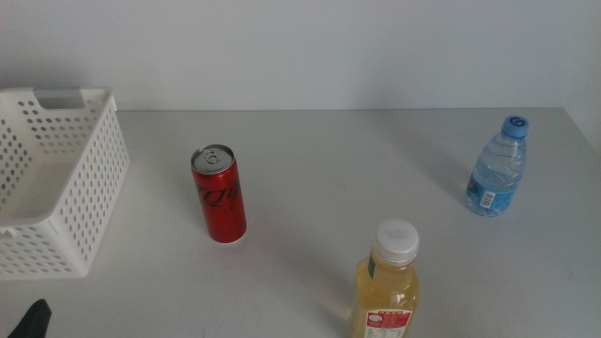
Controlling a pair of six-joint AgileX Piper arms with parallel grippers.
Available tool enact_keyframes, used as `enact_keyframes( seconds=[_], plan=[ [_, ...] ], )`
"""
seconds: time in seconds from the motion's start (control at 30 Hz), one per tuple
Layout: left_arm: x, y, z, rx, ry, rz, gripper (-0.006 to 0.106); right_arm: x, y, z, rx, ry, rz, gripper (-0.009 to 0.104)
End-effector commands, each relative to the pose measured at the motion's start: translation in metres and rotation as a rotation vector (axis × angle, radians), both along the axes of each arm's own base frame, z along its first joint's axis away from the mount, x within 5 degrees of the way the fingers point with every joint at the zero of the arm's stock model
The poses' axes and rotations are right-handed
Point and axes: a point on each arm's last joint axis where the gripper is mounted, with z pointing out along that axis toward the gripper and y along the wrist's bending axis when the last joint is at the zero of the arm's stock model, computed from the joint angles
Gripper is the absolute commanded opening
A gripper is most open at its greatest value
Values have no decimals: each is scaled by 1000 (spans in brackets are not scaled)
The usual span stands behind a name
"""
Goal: Use arms to grab the bottles and put them into the dustbin to the left of the table.
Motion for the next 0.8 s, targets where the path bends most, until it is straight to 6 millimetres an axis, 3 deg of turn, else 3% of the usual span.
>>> enact_keyframes(
  seconds=[0.0, 0.3, 0.77],
  plan=[
    [-1, -1, 9, -29, -107, -8, 93, -2, -1, 11, -24, -99, -8, 75],
    [17, -8, 14, -34, -98, -103, 93, -2, -1, 11, -24, -99, -8, 75],
    [60, -50, 0, -49, 1, -377, 93, -2, -1, 11, -24, -99, -8, 75]
  ],
)
